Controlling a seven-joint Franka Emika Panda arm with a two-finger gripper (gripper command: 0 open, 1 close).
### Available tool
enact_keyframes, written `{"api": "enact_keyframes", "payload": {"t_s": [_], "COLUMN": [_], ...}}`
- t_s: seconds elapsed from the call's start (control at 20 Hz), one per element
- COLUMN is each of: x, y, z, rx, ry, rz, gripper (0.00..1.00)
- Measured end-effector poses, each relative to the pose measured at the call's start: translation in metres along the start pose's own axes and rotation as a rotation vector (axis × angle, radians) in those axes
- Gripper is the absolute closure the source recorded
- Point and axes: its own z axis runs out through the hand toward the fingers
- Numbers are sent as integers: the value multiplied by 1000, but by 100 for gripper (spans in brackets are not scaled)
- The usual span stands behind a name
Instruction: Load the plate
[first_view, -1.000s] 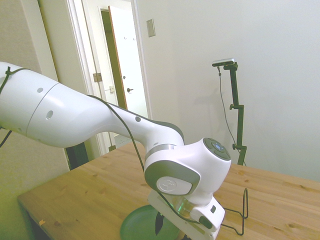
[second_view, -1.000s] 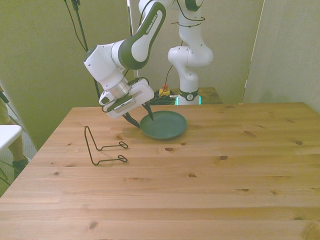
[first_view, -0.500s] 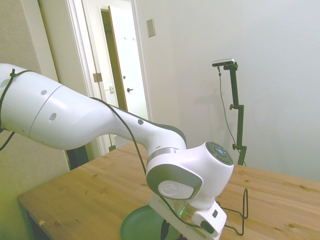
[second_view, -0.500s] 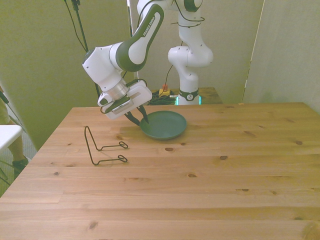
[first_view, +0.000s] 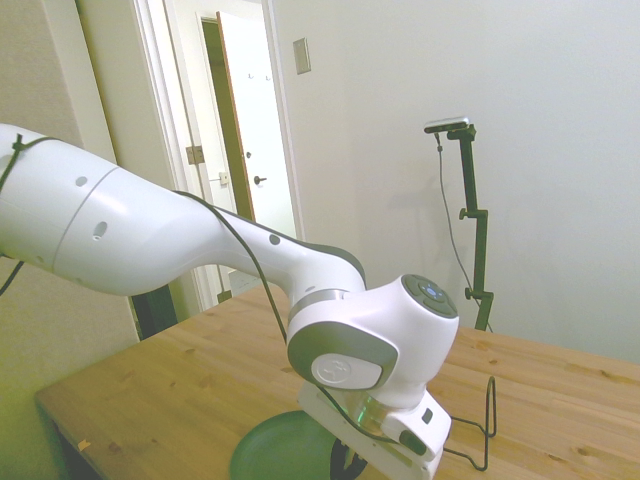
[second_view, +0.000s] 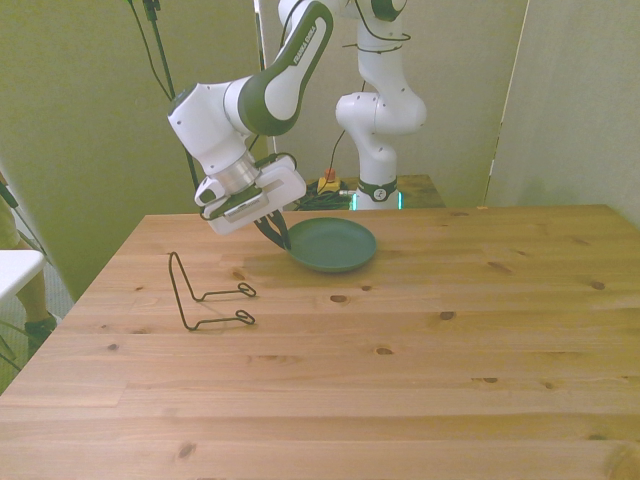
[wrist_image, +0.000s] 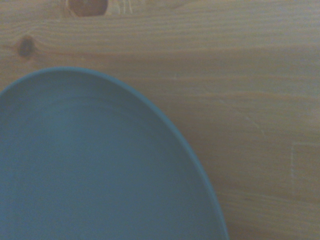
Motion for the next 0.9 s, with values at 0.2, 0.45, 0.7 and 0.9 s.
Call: {"api": "enact_keyframes", "payload": {"t_s": [0.2,0.45,0.7,0.9], "x": [-27,-71,-81,-71], "y": [-13,-32,-63,-73], "z": [-53,-153,-233,-253], "rx": [-31,-37,-134,-282], "ry": [96,276,488,638], "rz": [-2,23,103,152], "gripper": [100,100,100,100]}}
